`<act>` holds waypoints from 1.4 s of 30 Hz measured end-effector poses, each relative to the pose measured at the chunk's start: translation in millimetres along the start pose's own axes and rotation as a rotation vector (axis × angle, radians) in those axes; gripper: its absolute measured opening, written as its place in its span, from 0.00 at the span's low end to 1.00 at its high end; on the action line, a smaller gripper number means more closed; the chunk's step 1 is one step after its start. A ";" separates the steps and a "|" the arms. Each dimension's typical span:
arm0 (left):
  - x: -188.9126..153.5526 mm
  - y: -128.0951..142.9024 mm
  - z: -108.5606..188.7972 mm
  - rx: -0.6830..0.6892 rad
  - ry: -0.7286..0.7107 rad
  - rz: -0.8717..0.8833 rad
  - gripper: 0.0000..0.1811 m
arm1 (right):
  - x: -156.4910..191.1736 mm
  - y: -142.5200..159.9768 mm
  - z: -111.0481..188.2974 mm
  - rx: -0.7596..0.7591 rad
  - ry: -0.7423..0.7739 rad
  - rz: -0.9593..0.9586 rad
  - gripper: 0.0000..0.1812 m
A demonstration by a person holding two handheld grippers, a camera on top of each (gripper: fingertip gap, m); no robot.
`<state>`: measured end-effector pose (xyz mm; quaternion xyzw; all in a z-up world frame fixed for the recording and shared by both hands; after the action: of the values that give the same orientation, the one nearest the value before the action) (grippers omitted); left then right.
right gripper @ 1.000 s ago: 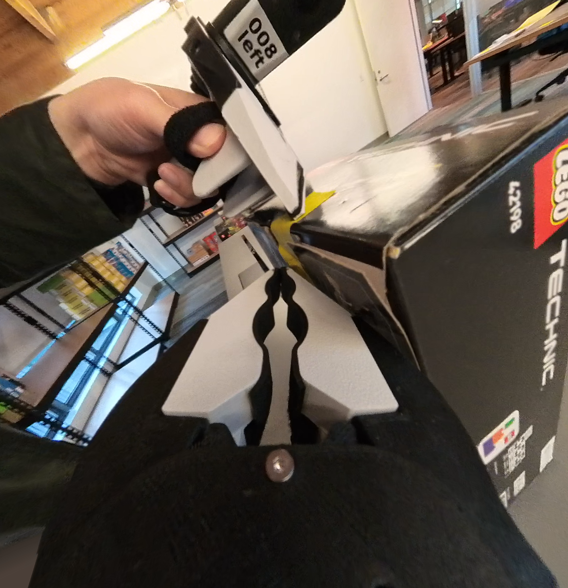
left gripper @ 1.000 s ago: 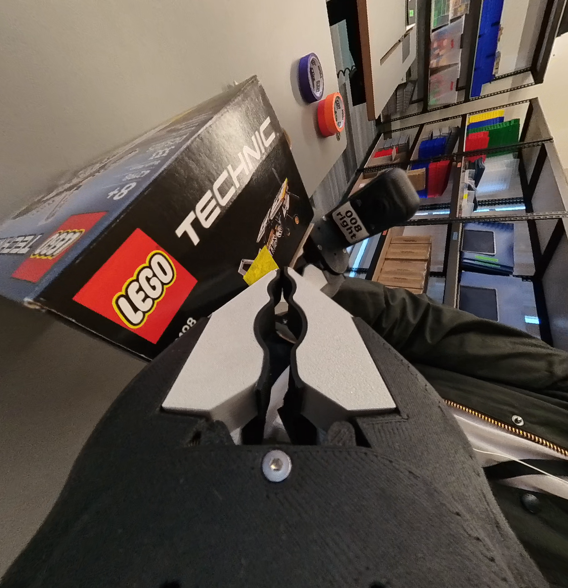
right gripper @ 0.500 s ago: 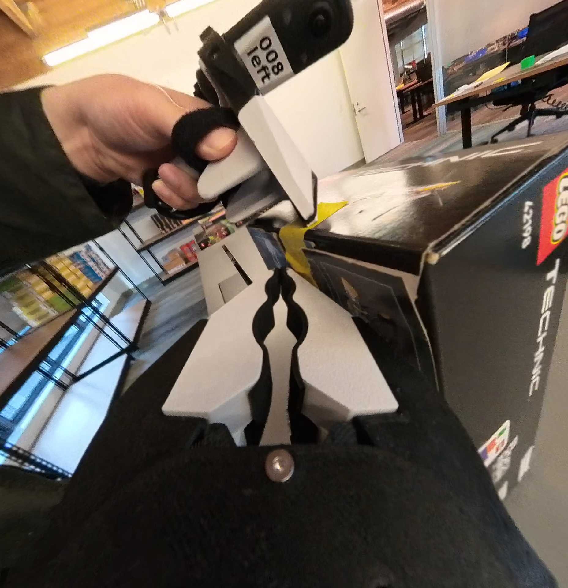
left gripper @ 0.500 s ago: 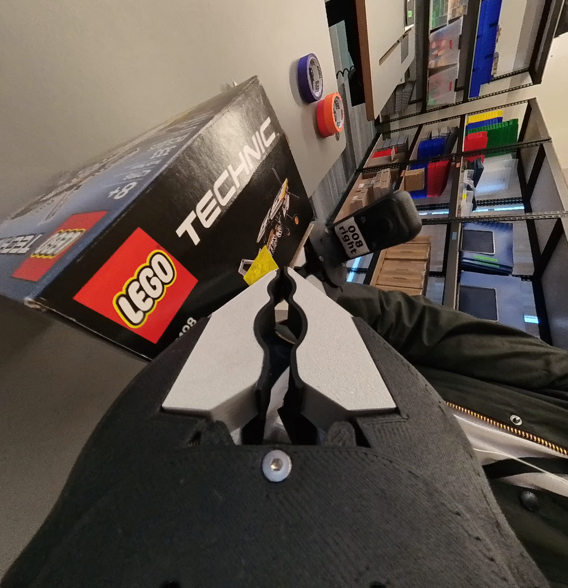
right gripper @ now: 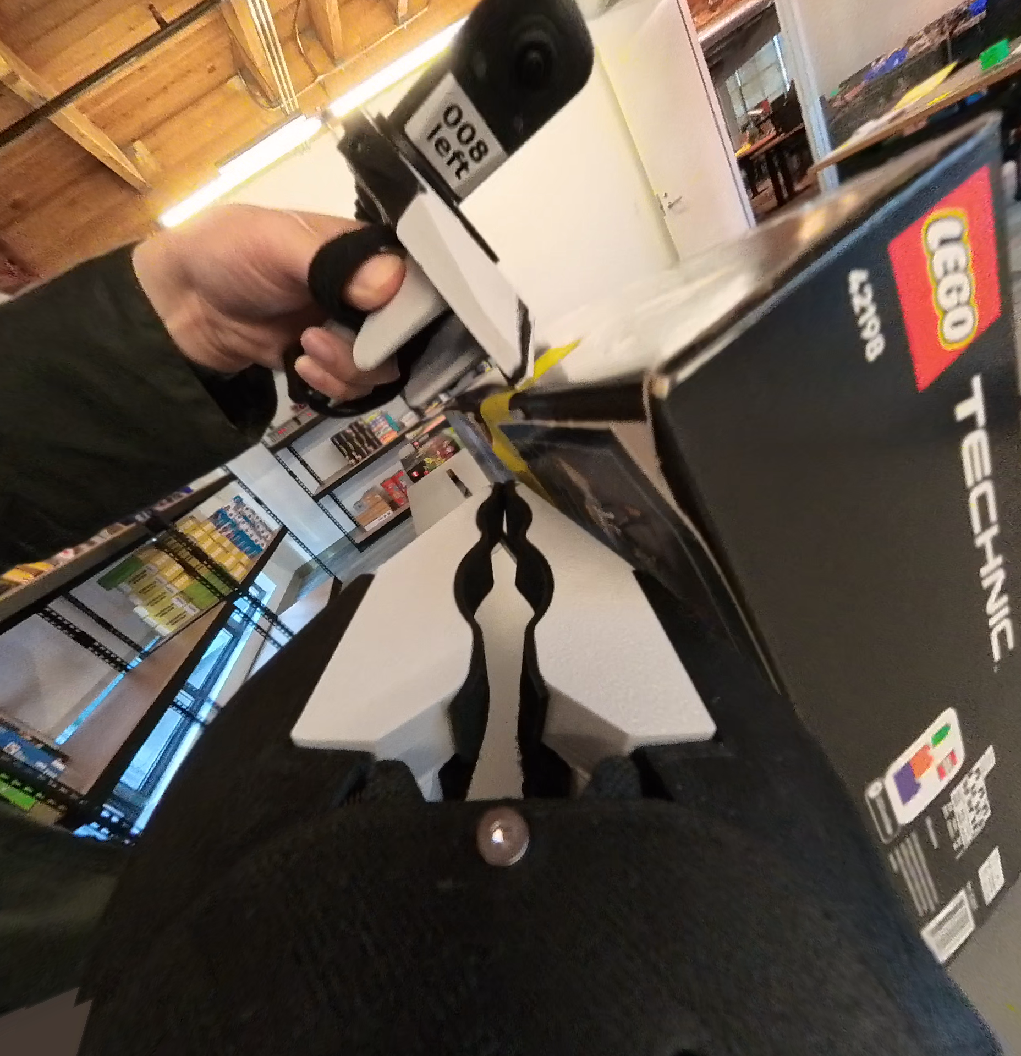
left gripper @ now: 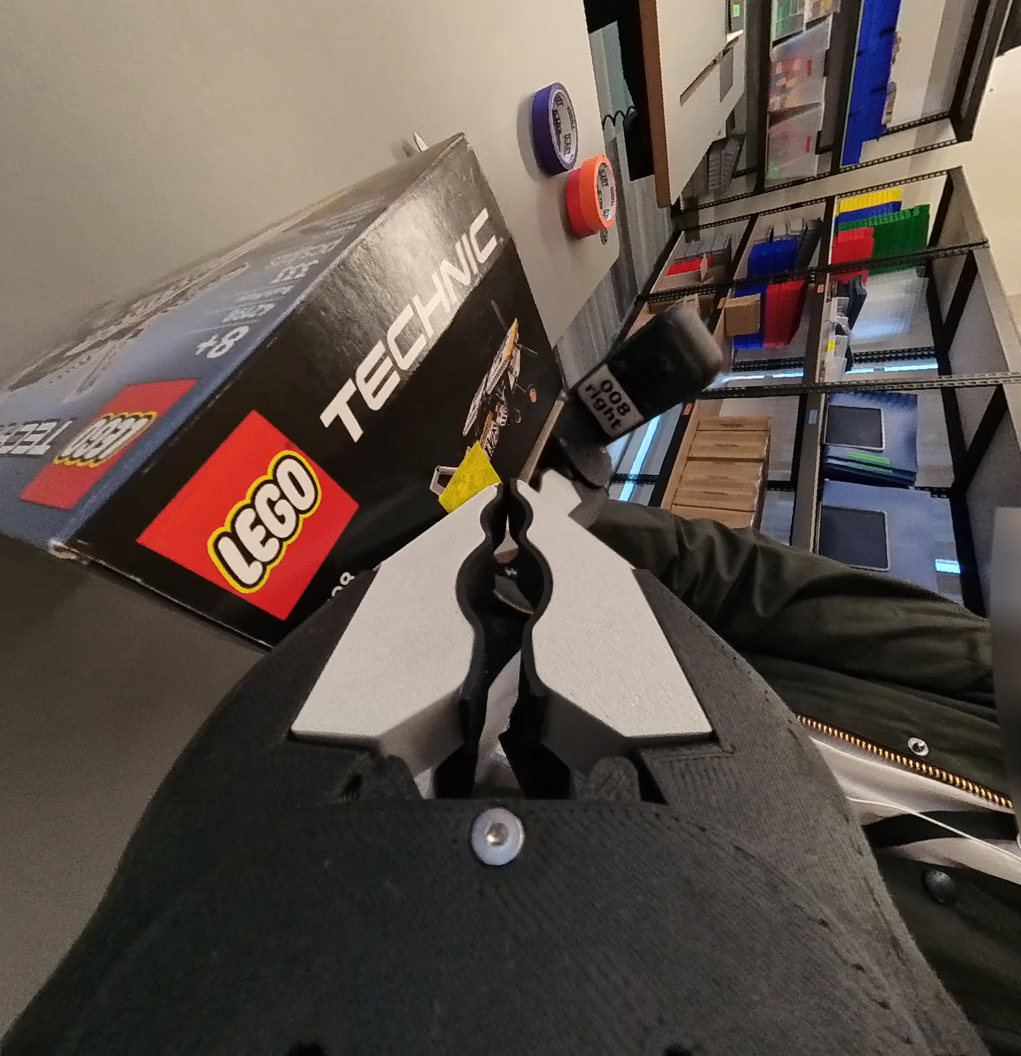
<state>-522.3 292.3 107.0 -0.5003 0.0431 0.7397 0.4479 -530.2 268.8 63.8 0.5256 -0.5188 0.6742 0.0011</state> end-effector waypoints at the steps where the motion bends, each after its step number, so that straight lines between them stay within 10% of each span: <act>1: 0.5 -0.6 0.5 -0.004 -0.002 0.001 0.00 | 0.7 -1.1 -1.7 0.018 -0.003 0.002 0.00; 32: 1.6 -2.7 2.6 0.004 0.019 -0.002 0.00 | -22.2 9.4 14.0 0.177 0.075 0.053 0.00; 37: -24.3 -12.9 13.6 -0.088 0.087 -0.214 0.00 | 29.1 -37.2 40.5 0.040 0.013 0.231 0.00; 42: -54.3 -21.7 93.5 -0.513 -0.046 -0.550 0.00 | 17.7 -85.0 66.8 0.126 0.211 0.548 0.45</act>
<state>-567.3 319.4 204.0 -0.5724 -0.2895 0.5897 0.4907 -444.4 251.6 129.7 0.2918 -0.5954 0.7313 -0.1597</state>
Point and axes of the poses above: each gripper's, where its closed fingertips meet, z back along the fingers, y out of its underside, x = y × z across the jaws, the point moved 2 cm from there along z, back along the fingers, and after that the axes turned 13 degrees about -z, right-handed, at the moved point
